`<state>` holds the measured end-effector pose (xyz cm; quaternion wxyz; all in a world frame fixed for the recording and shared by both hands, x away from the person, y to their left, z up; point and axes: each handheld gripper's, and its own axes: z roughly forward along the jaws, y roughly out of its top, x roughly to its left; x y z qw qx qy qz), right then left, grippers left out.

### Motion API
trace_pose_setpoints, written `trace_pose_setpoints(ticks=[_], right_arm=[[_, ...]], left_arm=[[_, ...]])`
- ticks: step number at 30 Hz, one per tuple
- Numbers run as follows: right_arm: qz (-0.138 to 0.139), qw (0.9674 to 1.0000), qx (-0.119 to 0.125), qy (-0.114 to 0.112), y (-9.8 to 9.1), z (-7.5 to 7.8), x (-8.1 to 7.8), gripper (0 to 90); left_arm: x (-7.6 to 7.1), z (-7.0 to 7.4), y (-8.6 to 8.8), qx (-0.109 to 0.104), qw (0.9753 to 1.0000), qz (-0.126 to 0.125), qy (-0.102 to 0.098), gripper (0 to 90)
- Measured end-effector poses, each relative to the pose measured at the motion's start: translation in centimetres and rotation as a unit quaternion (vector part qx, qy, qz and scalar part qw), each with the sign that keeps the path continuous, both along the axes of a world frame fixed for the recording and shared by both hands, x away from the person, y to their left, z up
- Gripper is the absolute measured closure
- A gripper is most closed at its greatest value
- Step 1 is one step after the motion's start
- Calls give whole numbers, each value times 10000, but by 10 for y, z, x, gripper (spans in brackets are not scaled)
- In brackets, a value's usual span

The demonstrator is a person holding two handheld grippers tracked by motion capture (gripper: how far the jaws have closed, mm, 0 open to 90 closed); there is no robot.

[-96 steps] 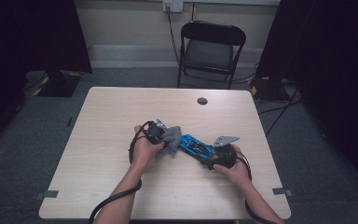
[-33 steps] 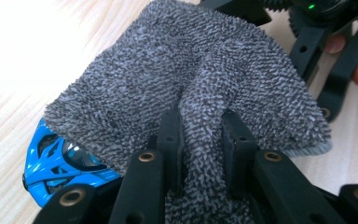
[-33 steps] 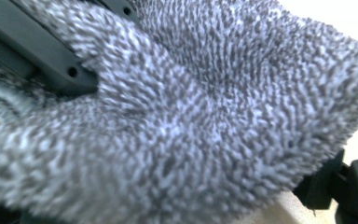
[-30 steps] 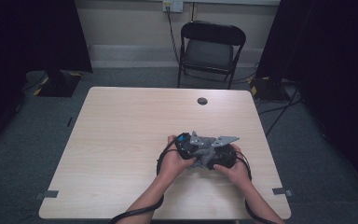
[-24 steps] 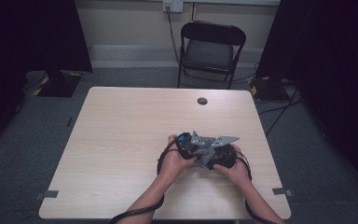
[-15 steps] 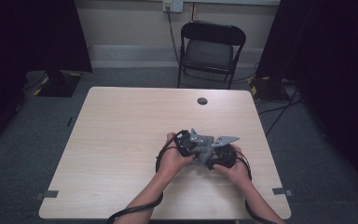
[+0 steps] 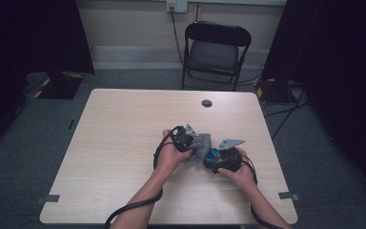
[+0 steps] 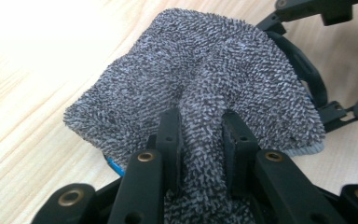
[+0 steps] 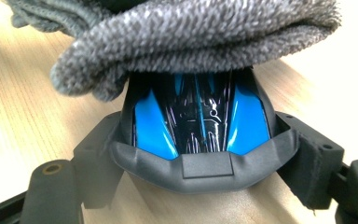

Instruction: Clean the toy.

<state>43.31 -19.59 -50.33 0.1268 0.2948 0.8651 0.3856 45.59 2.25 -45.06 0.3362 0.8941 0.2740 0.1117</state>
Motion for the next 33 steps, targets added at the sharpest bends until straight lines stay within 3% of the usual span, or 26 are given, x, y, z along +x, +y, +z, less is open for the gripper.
trace_pose_setpoints(ticks=[25, 33], right_arm=[[2, 10000, -2, -3, 0, 0, 0, 238], [2, 10000, -3, -2, 0, 0, 0, 237]], left_arm=[[15, -6, 22, 20, 9986, 495, 158, 724], [18, -9, 31, 194, 9978, 615, 167, 731]])
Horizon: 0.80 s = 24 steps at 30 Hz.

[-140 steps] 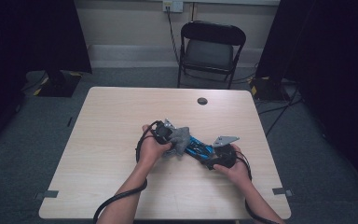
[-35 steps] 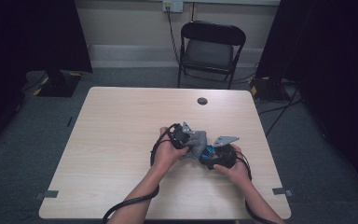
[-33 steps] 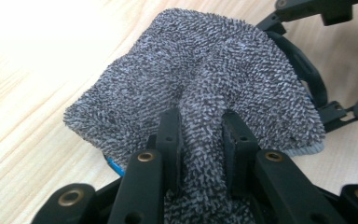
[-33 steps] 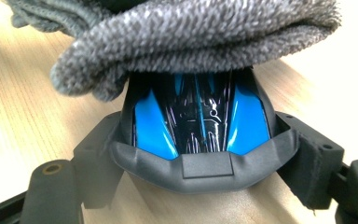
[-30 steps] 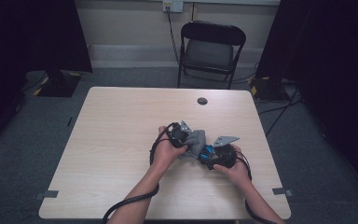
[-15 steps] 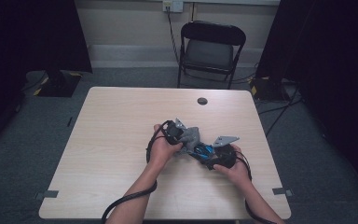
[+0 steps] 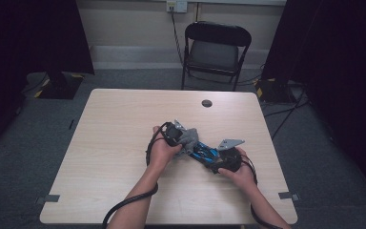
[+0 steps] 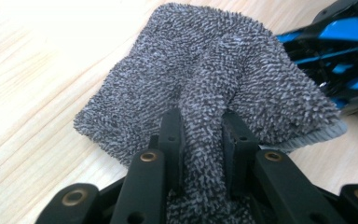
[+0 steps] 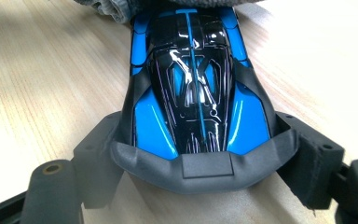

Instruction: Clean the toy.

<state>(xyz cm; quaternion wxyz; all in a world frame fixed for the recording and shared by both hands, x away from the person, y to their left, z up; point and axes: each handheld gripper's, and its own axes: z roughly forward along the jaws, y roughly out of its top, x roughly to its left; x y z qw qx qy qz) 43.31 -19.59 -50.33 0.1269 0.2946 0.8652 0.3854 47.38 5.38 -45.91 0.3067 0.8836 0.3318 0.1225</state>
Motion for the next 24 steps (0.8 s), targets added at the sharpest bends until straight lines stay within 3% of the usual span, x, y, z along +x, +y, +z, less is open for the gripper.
trace_pose_setpoints(ticks=[13, 20, 24], right_arm=[[1, 10000, 1, 0, 0, 0, 0, 237], [-2, 10000, 4, 1, 0, 0, 0, 237], [-2, 10000, 4, 1, 0, 0, 0, 237]], left_arm=[[4, -6, 8, -61, 9999, 132, 79, 731], [5, -6, 9, 64, 9999, 110, 74, 731], [6, -7, 10, 29, 9999, 151, 73, 731]])
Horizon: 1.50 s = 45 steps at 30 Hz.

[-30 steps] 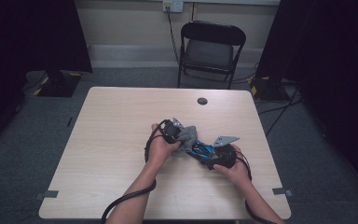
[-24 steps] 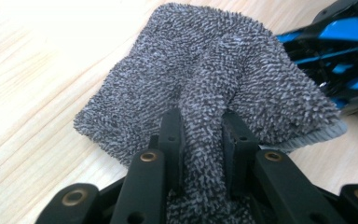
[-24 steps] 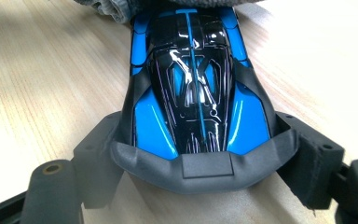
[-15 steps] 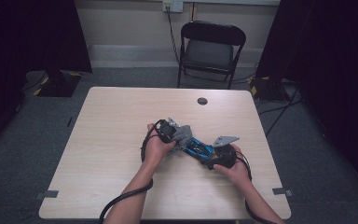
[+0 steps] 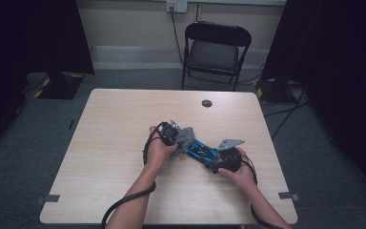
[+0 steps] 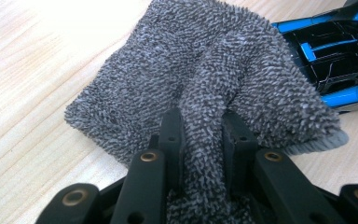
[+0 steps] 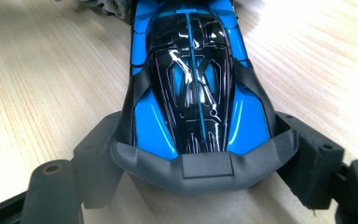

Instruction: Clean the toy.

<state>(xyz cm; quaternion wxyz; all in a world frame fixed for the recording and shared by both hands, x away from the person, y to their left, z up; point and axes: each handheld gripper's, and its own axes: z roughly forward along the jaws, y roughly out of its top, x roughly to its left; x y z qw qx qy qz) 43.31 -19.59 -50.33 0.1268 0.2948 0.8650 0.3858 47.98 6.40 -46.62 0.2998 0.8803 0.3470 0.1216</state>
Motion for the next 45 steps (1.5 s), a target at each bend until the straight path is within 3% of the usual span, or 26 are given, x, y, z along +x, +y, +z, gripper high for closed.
trace_pose_setpoints(ticks=[25, 45], right_arm=[[-3, 10000, 1, 0, 0, 0, 0, 237], [-3, 10000, 3, 0, 0, 0, 0, 237]], left_arm=[[5, -5, 13, 36, 9998, 201, -3, 730], [-5, -6, 47, -5, 9988, 480, -102, 730]])
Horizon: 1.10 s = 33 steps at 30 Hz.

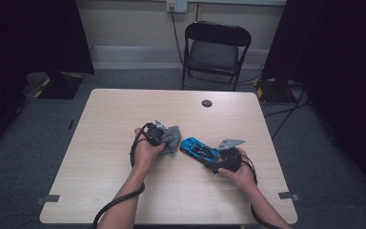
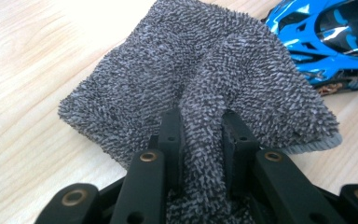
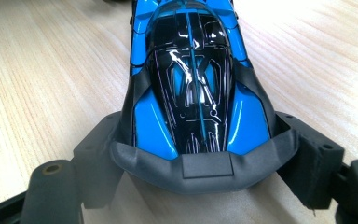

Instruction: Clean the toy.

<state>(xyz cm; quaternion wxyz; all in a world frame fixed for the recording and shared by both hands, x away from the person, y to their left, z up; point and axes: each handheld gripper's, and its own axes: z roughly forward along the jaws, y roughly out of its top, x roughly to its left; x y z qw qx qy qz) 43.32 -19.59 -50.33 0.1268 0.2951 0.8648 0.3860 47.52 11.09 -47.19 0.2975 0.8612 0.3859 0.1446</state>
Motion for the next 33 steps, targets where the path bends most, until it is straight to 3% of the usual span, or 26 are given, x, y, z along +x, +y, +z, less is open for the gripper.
trace_pose_setpoints(ticks=[5, 13, 22, 24, 33], right_arm=[[-1, 10000, 0, 0, 0, 0, 0, 237], [-2, 10000, 2, 2, 0, 0, 0, 236], [2, 10000, 6, 3, 0, 0, 0, 236], [3, 10000, 8, 8, 0, 0, 0, 236], [19, 10000, 8, 11, 0, 0, 1, 236]], left_arm=[[-8, 6, 6, -65, 9999, -29, -91, 729], [-25, 26, 5, -414, 9981, -179, -408, 729], [-43, 39, -26, -685, 9936, -724, -540, 729], [-46, 39, -34, -772, 9925, -816, -487, 729], [-51, 38, -67, -747, 9890, -1169, -522, 729]])
